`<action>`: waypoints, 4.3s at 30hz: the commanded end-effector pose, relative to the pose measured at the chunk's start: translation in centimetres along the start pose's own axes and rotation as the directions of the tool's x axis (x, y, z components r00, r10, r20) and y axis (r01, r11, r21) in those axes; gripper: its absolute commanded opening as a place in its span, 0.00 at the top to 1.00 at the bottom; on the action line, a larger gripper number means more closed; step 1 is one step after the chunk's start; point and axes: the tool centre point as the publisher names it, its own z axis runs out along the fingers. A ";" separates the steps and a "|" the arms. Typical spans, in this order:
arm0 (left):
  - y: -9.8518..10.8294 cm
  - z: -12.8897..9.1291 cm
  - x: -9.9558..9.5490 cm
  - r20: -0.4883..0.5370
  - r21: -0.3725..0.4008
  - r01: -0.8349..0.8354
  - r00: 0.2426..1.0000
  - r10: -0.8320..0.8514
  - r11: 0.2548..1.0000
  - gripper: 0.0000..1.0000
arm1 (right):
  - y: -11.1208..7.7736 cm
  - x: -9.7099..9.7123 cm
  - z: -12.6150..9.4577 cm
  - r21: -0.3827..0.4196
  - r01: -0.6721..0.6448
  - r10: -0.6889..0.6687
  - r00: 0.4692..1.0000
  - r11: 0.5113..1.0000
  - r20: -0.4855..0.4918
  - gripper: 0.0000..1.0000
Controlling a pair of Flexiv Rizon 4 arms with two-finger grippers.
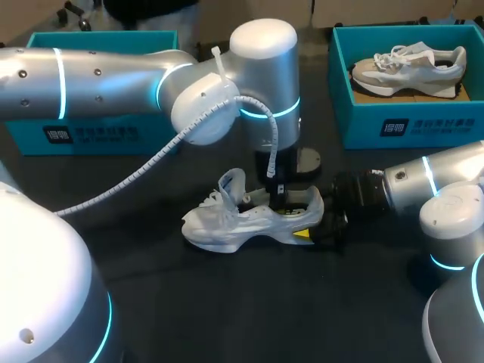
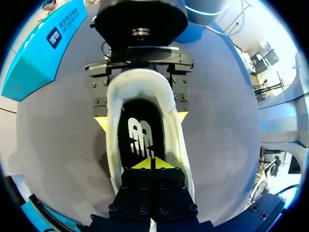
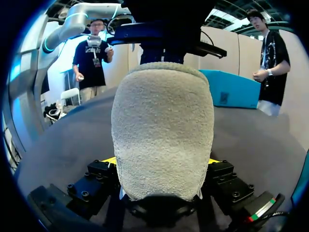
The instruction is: Take the shoe out of the shoebox, open the shoe tongue, remove and reinsert the insole, then place the shoe into the shoebox
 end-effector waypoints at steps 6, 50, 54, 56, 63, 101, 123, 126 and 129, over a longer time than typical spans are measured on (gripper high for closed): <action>0.6 -0.1 1.2 -0.013 0.012 -0.024 1.000 0.024 1.000 1.00 | -0.1 0.0 0.2 0.005 -0.001 0.001 1.000 1.000 0.001 1.00; 1.5 4.2 -0.5 0.220 0.045 -0.141 0.967 0.128 0.989 1.00 | -0.1 0.0 0.2 0.005 -0.001 0.001 1.000 1.000 0.001 1.00; 1.6 3.5 -0.9 0.233 0.046 -0.136 0.965 0.122 0.990 1.00 | -0.1 0.0 0.2 0.005 -0.001 0.001 1.000 1.000 0.001 1.00; 1.7 3.0 -1.0 0.235 0.048 -0.135 0.965 0.120 0.990 1.00 | -0.1 0.0 0.2 0.005 -0.001 0.001 1.000 1.000 0.001 1.00; 1.8 1.2 -1.3 0.233 0.056 -0.121 0.967 0.105 0.991 1.00 | -0.1 0.0 0.2 0.005 -0.001 0.001 1.000 1.000 0.001 1.00; 2.0 -7.7 1.6 -0.074 0.263 -0.015 0.997 0.035 0.965 1.00 | -0.1 0.0 0.2 0.005 -0.001 0.001 1.000 1.000 0.001 1.00; -2.7 -8.7 2.5 -0.081 0.365 0.009 0.996 0.022 0.931 1.00 | -0.1 0.0 0.2 0.005 -0.001 0.001 1.000 1.000 0.001 1.00; -2.8 -8.1 2.4 -0.069 0.385 0.007 0.997 0.021 0.923 1.00 | -0.1 0.0 0.2 0.005 -0.001 0.001 1.000 1.000 0.001 1.00; -2.8 -7.5 2.2 -0.065 0.403 0.012 0.998 0.016 0.915 1.00 | -0.1 0.0 0.2 0.005 -0.001 0.001 1.000 1.000 0.001 1.00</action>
